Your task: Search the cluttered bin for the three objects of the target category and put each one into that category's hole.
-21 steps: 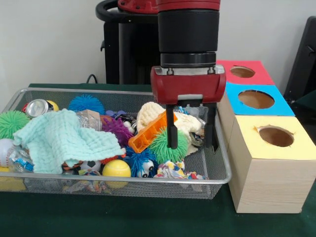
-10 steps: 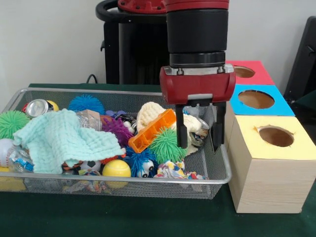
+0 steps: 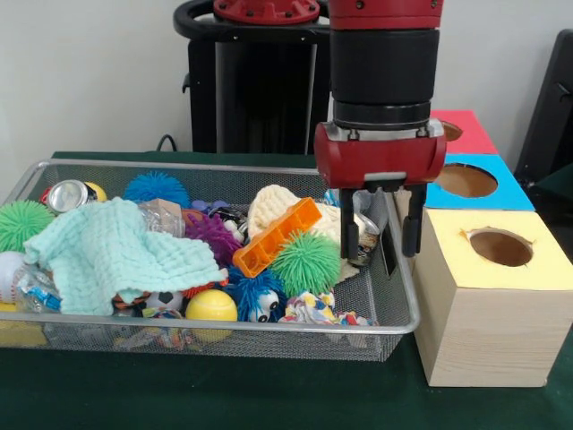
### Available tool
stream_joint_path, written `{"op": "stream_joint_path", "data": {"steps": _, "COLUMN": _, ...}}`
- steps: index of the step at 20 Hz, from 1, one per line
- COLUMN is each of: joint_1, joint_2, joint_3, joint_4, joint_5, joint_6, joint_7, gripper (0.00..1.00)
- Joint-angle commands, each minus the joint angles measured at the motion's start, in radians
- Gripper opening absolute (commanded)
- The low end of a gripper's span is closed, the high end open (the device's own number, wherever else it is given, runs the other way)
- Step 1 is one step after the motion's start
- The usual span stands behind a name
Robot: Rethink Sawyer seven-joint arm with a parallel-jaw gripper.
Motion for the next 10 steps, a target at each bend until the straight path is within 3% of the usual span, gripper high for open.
{"op": "stream_joint_path", "data": {"steps": 1, "joint_1": 0.008, "joint_2": 0.078, "joint_3": -0.031, "joint_4": 0.029, "joint_5": -0.052, "joint_6": 0.158, "joint_7": -0.011, "gripper": 1.00}}
{"op": "stream_joint_path", "data": {"steps": 10, "joint_1": 0.063, "joint_2": 0.058, "joint_3": -0.110, "joint_4": 0.040, "joint_5": -0.114, "joint_6": 0.022, "joint_7": 0.070, "gripper": 1.00}}
